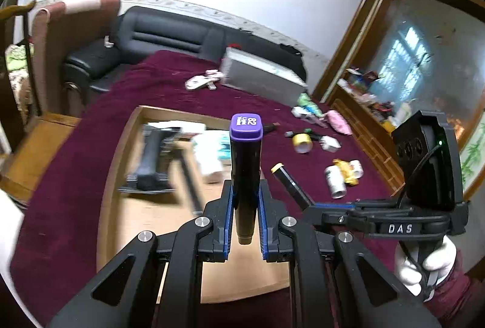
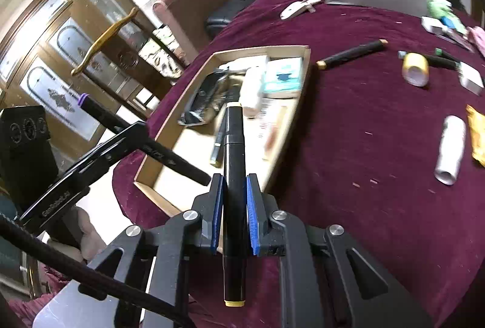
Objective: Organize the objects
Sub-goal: 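Lower both markers into the tray and open both grippers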
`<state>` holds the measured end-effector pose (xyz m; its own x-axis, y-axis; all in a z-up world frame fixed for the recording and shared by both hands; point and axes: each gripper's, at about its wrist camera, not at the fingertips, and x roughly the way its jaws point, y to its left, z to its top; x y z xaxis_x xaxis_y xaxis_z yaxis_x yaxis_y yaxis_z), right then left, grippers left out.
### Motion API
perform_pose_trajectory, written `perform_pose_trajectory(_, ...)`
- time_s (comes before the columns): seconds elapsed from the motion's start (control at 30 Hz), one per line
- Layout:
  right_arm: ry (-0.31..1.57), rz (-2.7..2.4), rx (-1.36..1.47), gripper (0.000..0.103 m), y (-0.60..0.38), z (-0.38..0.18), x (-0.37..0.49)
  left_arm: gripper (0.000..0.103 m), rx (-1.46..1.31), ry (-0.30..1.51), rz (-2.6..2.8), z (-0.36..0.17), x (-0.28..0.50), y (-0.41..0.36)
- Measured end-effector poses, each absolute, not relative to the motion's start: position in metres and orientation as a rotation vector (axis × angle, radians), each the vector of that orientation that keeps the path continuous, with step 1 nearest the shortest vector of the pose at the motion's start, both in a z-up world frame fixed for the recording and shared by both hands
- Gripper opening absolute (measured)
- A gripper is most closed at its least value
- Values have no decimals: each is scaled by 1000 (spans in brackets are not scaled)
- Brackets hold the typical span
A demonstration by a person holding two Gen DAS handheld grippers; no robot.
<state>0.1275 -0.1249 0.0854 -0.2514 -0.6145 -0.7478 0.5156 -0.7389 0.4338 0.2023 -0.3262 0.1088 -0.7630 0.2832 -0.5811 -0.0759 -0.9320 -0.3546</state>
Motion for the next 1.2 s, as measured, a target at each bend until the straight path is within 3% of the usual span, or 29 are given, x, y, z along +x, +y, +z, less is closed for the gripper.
perform_pose_trajectory(0.37,-197,-1945,1448,13,-175,39,95,12,-1232,-321,2736,68,157,-351)
perform_pose_trajectory(1.2,-138,-2023,1509,13,-205,14,69,12,-1461,-285,2674,29,112,-341)
